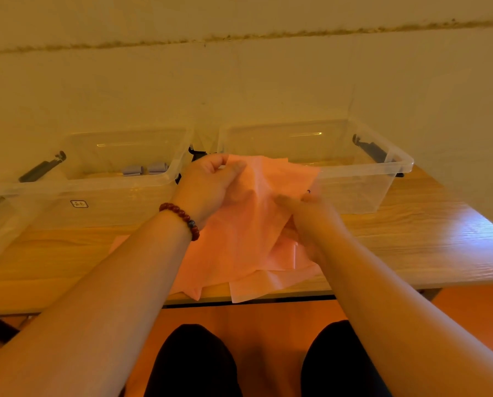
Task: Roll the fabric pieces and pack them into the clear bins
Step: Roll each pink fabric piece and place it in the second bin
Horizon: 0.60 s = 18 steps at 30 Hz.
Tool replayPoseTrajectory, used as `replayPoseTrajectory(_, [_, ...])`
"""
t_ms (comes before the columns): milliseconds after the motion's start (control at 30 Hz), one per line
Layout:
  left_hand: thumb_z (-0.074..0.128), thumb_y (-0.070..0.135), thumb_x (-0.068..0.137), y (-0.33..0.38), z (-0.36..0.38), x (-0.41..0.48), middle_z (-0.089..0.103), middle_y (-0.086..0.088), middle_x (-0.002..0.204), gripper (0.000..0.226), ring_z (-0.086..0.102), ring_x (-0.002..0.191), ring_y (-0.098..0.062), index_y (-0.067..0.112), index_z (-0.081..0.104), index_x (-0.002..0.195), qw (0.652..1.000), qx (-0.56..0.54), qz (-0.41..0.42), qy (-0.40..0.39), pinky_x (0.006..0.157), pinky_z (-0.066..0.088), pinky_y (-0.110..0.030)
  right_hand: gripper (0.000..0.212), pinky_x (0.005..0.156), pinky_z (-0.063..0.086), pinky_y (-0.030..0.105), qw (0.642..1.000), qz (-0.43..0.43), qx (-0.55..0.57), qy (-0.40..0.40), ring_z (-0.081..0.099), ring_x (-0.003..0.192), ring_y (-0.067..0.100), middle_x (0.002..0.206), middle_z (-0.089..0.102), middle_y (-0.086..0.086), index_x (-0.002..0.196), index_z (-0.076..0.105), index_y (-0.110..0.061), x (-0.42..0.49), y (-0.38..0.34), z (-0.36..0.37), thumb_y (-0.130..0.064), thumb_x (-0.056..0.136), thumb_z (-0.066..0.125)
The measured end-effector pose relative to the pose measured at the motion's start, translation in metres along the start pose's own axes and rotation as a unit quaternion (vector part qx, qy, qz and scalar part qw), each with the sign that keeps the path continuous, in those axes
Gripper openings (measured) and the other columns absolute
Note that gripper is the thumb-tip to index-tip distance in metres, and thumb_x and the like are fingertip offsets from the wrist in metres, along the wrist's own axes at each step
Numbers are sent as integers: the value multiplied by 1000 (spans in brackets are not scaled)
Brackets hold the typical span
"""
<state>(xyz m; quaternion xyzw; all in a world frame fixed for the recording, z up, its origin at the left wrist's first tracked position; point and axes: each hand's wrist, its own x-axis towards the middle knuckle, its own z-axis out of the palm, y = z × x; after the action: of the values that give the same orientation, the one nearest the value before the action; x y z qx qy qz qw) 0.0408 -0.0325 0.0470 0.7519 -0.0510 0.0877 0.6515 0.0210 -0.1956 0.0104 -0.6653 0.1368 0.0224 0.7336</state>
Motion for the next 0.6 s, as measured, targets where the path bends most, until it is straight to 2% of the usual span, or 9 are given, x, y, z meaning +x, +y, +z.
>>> replayPoseTrajectory(67, [60,25,92,-3,-3,0,69,12,72,15,64,70,-8,26,68,79,999,-23,-28,-12,69,54,-32,9,83,57,48,998,26,59,-22,68,95,30,102,71,12,98,63,-15,-2,-2,0,-12,90,66])
replayPoseTrajectory(133, [67,30,83,-6,-9,-4,73,9,80,6,67,79,-10,25,70,85,996,-55,-58,-49,74,56,-33,6,82,58,47,993,-12,115,-27,69,90,26,95,72,9,98,64,-16,-1,-10,-6,-13,95,60])
replayPoseTrajectory(167, [69,32,75,-9,-11,-5,74,6,84,16,68,83,-12,23,70,88,993,-58,-69,-82,75,57,-33,7,79,57,46,990,-35,133,-35,69,82,23,87,71,7,97,64,-16,-2,-16,-9,-15,97,57])
replayPoseTrajectory(233, [71,28,68,-11,-11,-10,74,3,88,25,69,86,-13,20,71,91,982,-35,-101,-154,76,56,-30,13,64,58,41,987,-58,148,-32,65,68,18,72,67,2,95,63,-17,-1,-29,-12,-17,100,52])
replayPoseTrajectory(300, [72,18,75,-8,-8,-16,73,8,80,8,68,78,-4,20,73,83,978,27,-102,-179,70,54,-21,17,52,55,31,987,-62,147,-17,63,62,14,68,65,0,93,63,-20,3,-39,-14,-20,102,49])
replayPoseTrajectory(367, [67,13,84,-4,-5,-15,70,8,73,13,65,72,-3,20,70,73,987,23,-78,-140,69,51,-19,18,54,54,31,987,-69,144,-1,64,68,13,75,66,0,99,65,-20,6,-47,-14,-21,103,47])
replayPoseTrajectory(467, [53,14,96,3,-3,-7,62,-5,81,16,57,80,-21,15,61,82,993,-73,-66,-66,74,47,-31,23,76,55,35,987,-85,138,22,63,84,17,89,66,3,117,63,-14,13,-52,-15,-19,103,45])
replayPoseTrajectory(533, [48,20,99,6,-4,-1,52,-10,86,18,46,83,-25,17,57,84,996,-65,-65,-22,74,39,-40,16,80,52,38,990,-74,120,14,60,84,20,89,65,4,109,65,-17,11,-50,-16,-23,100,53])
replayPoseTrajectory(600, [46,27,100,6,-5,3,49,-9,86,20,43,82,-24,20,56,84,997,-38,-68,3,72,36,-41,8,69,49,36,996,-65,65,3,57,72,20,74,63,3,90,66,-17,7,-45,-16,-21,95,61])
